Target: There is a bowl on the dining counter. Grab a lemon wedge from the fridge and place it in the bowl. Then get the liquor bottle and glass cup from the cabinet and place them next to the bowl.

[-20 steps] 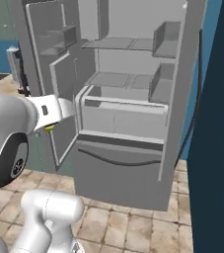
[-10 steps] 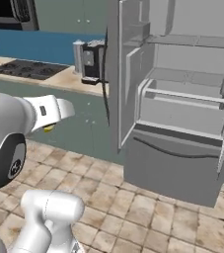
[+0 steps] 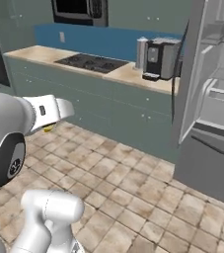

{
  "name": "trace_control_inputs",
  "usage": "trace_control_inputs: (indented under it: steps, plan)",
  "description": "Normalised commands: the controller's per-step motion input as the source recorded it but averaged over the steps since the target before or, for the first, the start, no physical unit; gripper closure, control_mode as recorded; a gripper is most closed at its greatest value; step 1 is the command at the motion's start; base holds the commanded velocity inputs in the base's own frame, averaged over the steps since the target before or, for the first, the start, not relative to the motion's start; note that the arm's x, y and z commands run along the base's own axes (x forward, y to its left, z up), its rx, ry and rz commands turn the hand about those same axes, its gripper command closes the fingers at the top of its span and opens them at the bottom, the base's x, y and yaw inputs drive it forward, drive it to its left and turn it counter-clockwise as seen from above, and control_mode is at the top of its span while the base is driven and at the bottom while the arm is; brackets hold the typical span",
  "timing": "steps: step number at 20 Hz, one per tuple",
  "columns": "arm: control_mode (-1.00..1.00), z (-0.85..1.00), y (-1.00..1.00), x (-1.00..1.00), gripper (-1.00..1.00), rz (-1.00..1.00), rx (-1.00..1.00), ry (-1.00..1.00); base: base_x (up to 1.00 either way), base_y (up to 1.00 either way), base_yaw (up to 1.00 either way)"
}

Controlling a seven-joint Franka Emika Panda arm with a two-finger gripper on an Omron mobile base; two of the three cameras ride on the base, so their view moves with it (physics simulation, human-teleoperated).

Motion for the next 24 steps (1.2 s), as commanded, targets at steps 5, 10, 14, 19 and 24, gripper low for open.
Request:
trace_control_inputs:
  steps: [5,10,14,19,24]
  plan:
    - [1.0,0.0,0.0,0.0,1.0,0.0,0.0,0.0,-0.67,0.67,0.37]
    - [1.0,0.0,0.0,0.0,1.0,0.0,0.0,0.0,-0.72,0.56,0.36]
    - [1.0,0.0,0.0,0.0,1.0,0.0,0.0,0.0,-0.74,0.49,0.35]
    - [1.0,0.0,0.0,0.0,1.0,0.0,0.0,0.0,-0.73,0.48,0.36]
    - [1.0,0.0,0.0,0.0,1.0,0.0,0.0,0.0,-0.73,0.48,0.36]
